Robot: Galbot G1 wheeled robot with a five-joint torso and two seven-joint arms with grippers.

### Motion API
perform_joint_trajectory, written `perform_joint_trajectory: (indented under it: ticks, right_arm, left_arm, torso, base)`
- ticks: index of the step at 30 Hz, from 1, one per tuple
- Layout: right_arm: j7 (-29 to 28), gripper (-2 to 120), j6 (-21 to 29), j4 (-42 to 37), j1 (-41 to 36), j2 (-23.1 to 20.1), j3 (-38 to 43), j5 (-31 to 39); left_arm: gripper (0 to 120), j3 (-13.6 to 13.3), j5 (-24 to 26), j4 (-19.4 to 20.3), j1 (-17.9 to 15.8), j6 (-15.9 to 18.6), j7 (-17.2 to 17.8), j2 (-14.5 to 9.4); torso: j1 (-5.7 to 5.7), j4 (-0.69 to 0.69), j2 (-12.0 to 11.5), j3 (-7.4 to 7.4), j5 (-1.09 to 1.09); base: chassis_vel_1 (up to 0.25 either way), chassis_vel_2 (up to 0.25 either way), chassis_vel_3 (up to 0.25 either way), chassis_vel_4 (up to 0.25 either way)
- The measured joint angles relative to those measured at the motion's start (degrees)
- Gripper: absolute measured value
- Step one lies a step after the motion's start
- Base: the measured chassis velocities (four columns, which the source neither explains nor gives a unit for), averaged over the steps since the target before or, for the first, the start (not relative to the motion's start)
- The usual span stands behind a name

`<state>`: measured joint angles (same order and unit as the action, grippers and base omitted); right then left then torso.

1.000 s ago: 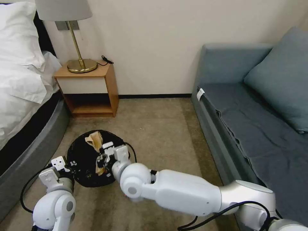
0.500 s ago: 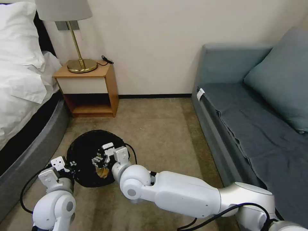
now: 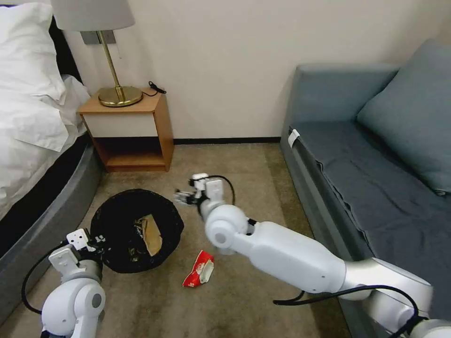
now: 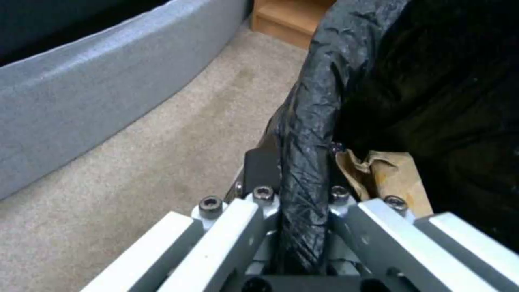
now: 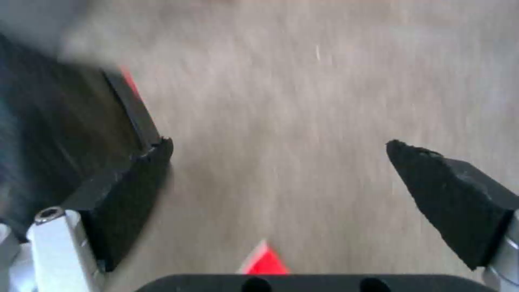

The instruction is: Pick up the trash bin, then pick up the garbage on the floor and place it into the trash bin.

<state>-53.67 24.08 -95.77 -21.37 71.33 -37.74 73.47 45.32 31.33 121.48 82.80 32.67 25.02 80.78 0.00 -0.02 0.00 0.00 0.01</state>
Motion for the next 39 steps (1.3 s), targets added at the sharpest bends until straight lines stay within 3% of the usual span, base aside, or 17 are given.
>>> perform_joint_trajectory:
  ticks: [6, 10, 13, 39]
  right_arm:
    - [-3.0, 100, 2.4, 2.3, -2.9, 1.1, -3.1, 4.1]
    - [-3.6, 100, 3.5, 8.8, -5.3, 3.3, -8.6, 5.8]
    - [-2.5, 100, 3.3, 13.5, -6.6, 4.6, -10.8, 5.7]
    - [5.5, 100, -1.2, 29.0, -8.6, 10.2, -16.7, 0.6]
  left_arm:
    - [2, 0.3, 0.1, -0.3, 0.0, -0.1, 0.0, 0.0]
    - [2, 0.9, 0.3, -0.6, 0.5, -0.8, -0.2, -0.1]
    - [2, 1.0, 0.3, -0.7, 0.9, -1.0, -0.3, -0.1]
    - [2, 1.4, -0.4, -0.4, 2.0, -2.5, -0.4, 1.0]
  torso:
    - [0.0, 0.01, 0.0, 0.0, -0.01]
    - [0.0, 0.02, 0.0, 0.0, -0.01]
    - [0.0, 0.02, 0.0, 0.0, -0.01]
    - [0.0, 0.02, 0.0, 0.0, -0.02]
  base:
    - [0.0, 0.0, 0.0, 0.0]
    - [0.0, 0.0, 0.0, 0.0]
    - [0.0, 0.0, 0.0, 0.0]
    - [0.0, 0.0, 0.0, 0.0]
